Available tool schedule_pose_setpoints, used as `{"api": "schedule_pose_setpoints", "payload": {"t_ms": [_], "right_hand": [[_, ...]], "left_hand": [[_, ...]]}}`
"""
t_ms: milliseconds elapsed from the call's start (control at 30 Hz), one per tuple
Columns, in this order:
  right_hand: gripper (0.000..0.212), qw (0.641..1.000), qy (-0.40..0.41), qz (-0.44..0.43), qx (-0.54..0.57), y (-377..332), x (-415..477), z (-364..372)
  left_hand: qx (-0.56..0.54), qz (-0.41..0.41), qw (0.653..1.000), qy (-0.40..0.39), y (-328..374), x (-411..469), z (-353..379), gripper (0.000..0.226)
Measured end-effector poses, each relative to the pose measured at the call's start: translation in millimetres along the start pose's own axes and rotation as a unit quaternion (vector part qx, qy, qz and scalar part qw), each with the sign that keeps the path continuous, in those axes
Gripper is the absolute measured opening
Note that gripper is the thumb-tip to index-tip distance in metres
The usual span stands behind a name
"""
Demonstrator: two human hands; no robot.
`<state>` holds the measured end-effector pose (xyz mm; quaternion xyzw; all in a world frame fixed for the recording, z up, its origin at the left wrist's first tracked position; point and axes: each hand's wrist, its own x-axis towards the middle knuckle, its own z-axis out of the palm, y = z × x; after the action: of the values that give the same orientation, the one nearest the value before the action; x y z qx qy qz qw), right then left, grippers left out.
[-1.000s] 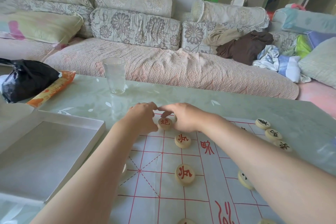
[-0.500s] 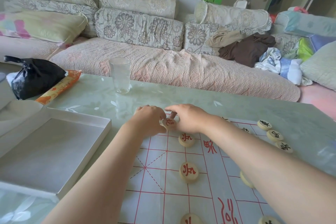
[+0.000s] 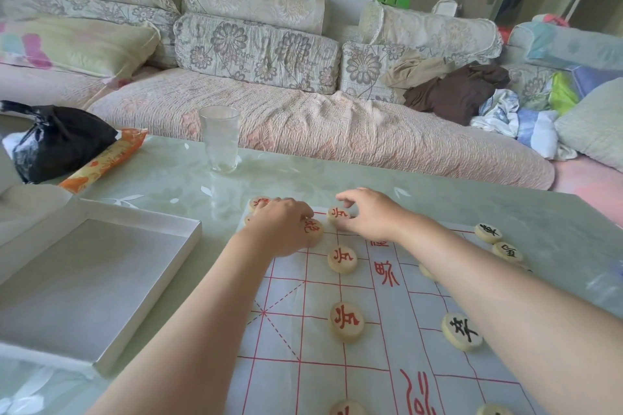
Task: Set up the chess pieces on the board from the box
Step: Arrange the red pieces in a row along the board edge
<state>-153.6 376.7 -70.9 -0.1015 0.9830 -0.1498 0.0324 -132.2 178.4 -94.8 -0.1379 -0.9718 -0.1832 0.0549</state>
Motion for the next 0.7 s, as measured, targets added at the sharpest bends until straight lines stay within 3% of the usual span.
{"api": "schedule_pose_setpoints", "payload": {"t_ms": [333,500,700], "right_hand": [[0.057,1.000,-0.001,-0.014,0.022,0,4,5],[0.065,1.000,-0.022,-0.007,0.011,-4,4,3],[0.056,0.999,0.030,-0.034,0.013,-49,10,-9]], "left_hand": [[-0.011,0.002,1.000,0.007,0,0,-1,0.047],[-0.020,0.003,1.000,-0.006,0,-1,-3,0.053],[-0.059,-0.062,0.994,0.073,-40,-2,-42,0.041]]}}
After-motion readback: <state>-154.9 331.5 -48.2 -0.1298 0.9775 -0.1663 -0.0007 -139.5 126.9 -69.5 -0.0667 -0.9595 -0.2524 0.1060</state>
